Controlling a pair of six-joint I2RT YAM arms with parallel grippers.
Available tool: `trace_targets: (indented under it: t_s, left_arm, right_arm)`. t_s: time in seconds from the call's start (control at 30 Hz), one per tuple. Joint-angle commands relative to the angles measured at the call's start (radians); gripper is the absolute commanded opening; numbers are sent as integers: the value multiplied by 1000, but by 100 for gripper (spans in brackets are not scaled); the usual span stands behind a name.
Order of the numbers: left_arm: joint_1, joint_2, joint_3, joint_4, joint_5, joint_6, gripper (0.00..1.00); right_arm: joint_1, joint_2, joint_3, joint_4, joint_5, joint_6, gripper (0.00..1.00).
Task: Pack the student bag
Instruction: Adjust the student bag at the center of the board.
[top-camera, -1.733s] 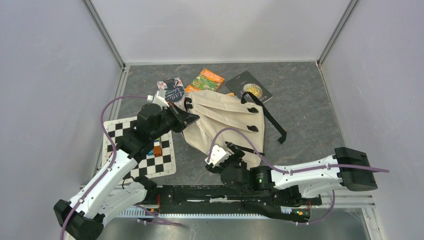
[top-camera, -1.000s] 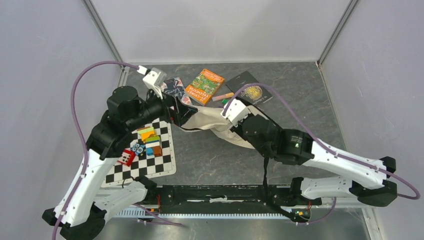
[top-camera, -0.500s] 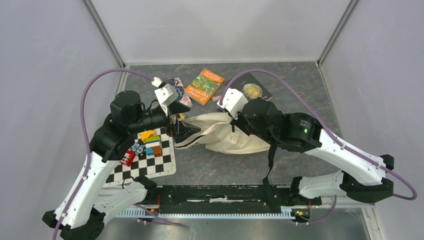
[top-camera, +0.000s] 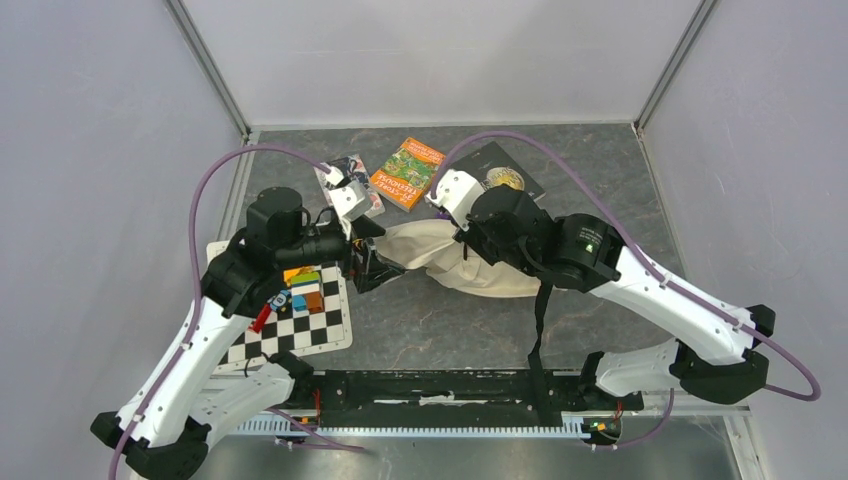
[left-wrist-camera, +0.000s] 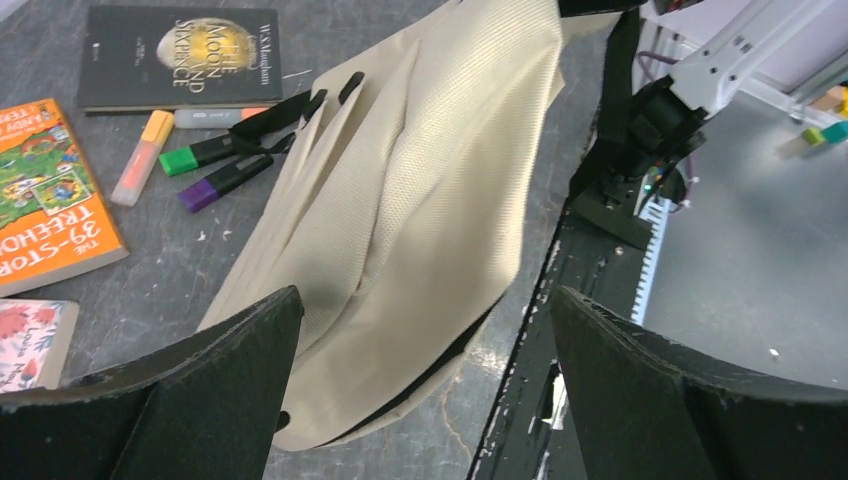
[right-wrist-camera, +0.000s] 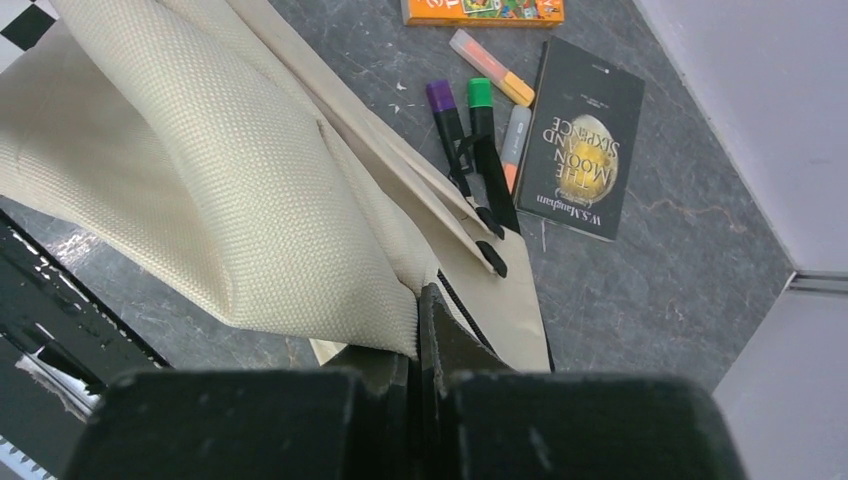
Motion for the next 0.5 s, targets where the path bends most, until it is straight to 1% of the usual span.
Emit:
trace_targets:
  t_s: [0.0,0.17,0.37,0.47]
  left_arm:
    - [-17,-20,-41,39,-95,65,100]
    - [-42,-36,-82,75,-171,108,100]
    - [-71,-33,-107,92,-136,151,100]
    - [-102,-21,-123,91,-157,172,100]
  right_arm:
    - [-10,-3,45,121,-67,24,0]
    - [-16,8,65,125,-112,23,0]
    - [-29,15,68,122,-113,28,0]
    - [-33,23,74,125,-119,31,0]
